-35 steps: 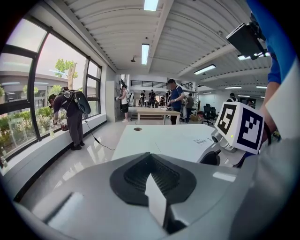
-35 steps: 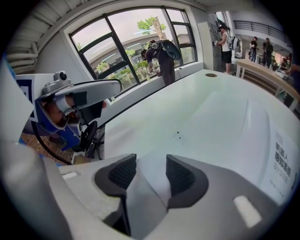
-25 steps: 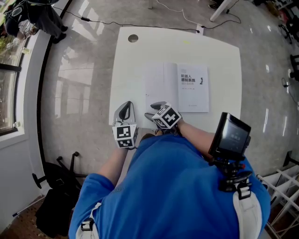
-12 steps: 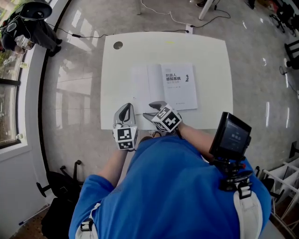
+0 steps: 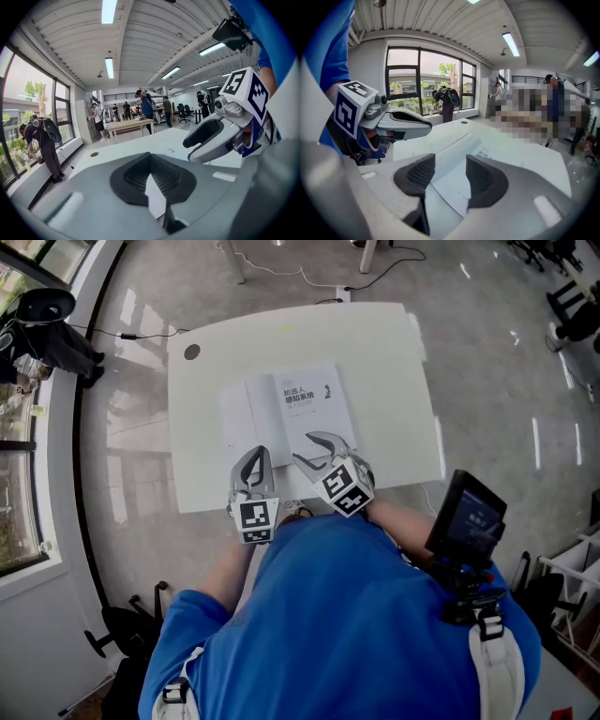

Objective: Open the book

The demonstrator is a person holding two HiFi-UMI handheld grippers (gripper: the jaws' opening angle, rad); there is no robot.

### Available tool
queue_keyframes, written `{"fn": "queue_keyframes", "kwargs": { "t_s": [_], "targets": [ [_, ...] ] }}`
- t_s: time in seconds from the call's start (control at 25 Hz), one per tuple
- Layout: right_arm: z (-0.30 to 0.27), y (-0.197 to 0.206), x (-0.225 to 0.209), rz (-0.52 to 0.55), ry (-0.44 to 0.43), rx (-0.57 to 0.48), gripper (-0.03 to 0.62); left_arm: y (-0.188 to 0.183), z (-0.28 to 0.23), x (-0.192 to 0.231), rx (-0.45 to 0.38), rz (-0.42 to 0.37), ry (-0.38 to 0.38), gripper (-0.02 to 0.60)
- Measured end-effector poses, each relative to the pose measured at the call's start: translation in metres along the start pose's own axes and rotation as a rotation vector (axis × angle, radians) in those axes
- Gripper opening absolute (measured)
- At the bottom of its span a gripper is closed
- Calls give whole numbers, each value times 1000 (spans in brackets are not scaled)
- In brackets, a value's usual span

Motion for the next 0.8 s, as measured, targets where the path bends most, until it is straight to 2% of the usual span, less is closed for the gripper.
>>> {"fn": "queue_keyframes", "kwargs": {
  "t_s": [0.16, 0.36, 0.64, 0.8],
  "targets": [
    [19, 22, -12, 4, 76, -31, 206, 6, -7, -23, -19, -9, 43, 2],
    [79, 41, -30, 45, 134, -72, 202, -21, 2, -77, -43, -66, 35, 2],
    [117, 54, -24, 300, 166, -116, 188, -26, 24, -114, -44, -198, 13, 2],
    [136, 56, -14, 268, 158, -149, 152, -24, 40, -125, -38, -183, 1, 2]
  ]
}}
Point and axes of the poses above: the fingertips, and each gripper's own axes: z backward along the fingers, x to its left, y out of its underside, the point moved 6 cm from there along z, backward along the fingers, and after that the axes turned 3 degrees about z, right-handed, at the moved point
